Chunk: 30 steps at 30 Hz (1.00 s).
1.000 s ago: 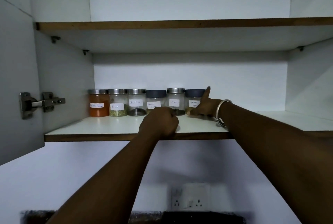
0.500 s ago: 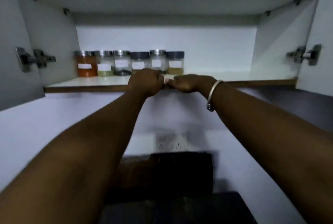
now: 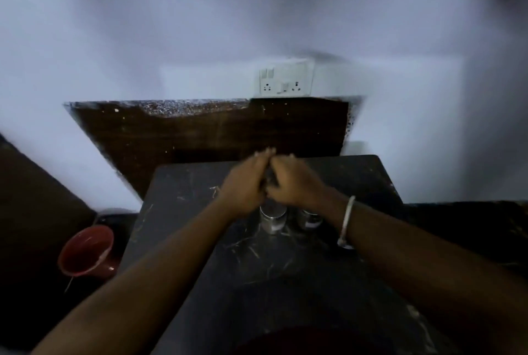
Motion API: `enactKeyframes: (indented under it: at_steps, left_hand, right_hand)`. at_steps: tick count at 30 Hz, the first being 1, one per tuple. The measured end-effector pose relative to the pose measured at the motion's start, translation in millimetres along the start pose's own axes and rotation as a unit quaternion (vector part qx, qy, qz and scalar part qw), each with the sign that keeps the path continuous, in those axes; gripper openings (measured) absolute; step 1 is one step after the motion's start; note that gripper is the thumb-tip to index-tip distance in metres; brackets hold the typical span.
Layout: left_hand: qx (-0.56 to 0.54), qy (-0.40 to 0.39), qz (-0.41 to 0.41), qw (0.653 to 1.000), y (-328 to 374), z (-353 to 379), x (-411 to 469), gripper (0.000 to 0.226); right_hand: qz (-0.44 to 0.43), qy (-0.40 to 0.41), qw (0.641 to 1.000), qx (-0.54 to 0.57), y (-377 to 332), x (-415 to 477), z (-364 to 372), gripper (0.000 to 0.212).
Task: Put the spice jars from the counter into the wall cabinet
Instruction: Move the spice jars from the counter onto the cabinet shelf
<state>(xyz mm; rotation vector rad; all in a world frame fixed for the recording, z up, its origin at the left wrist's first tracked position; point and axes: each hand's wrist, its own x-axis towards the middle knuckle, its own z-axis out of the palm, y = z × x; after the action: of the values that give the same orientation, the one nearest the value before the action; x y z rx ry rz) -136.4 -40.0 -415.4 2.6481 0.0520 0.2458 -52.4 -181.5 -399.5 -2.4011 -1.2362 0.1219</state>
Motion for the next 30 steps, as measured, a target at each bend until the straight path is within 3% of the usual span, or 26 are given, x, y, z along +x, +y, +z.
enactKeyframes:
  at_steps: [2, 4, 6, 8, 12, 14, 17, 20, 24, 27, 30]
  left_hand:
    - [-0.026, -0.091, -0.080, 0.992, -28, 44, -25, 0.083]
    - [-0.037, -0.149, -0.141, 0.978, -46, 73, -40, 0.091]
    - [-0.055, -0.168, -0.172, 0.969, -56, 92, -49, 0.090]
    - [-0.065, -0.177, -0.180, 0.966, -61, 103, -55, 0.087]
    - [-0.112, -0.163, -0.170, 0.965, -66, 107, -63, 0.073]
    - [-0.212, -0.139, -0.173, 0.952, -65, 97, -63, 0.060]
    - [-0.391, -0.066, -0.170, 0.902, -50, 65, -57, 0.047]
    - [-0.478, -0.004, -0.126, 0.869, -20, 20, -40, 0.047]
    - [-0.508, 0.074, -0.039, 0.857, 30, -45, -7, 0.053]
    - [-0.526, 0.134, 0.034, 0.839, 70, -88, 9, 0.047]
    - [-0.559, 0.179, 0.070, 0.806, 100, -124, 16, 0.048]
  right_hand:
    - [0.042, -0.109, 0.992, -0.038, 14, -5, 54, 0.053]
    - [0.063, -0.167, 0.981, -0.072, 27, -6, 92, 0.074]
    - [0.085, -0.203, 0.972, -0.082, 40, -4, 114, 0.085]
    - [0.087, -0.224, 0.967, -0.084, 50, 0, 125, 0.083]
    - [0.080, -0.220, 0.969, -0.073, 54, 8, 120, 0.073]
    - [0.090, -0.207, 0.973, -0.049, 50, 14, 107, 0.069]
    - [0.112, -0.195, 0.973, 0.047, 35, 28, 63, 0.077]
    - [0.057, -0.143, 0.982, 0.107, 16, 33, -4, 0.074]
    - [-0.010, -0.009, 0.988, 0.155, -19, 27, -95, 0.068]
    - [-0.032, 0.099, 0.960, 0.260, -42, 15, -149, 0.078]
    - [-0.059, 0.195, 0.905, 0.374, -57, -7, -180, 0.066]
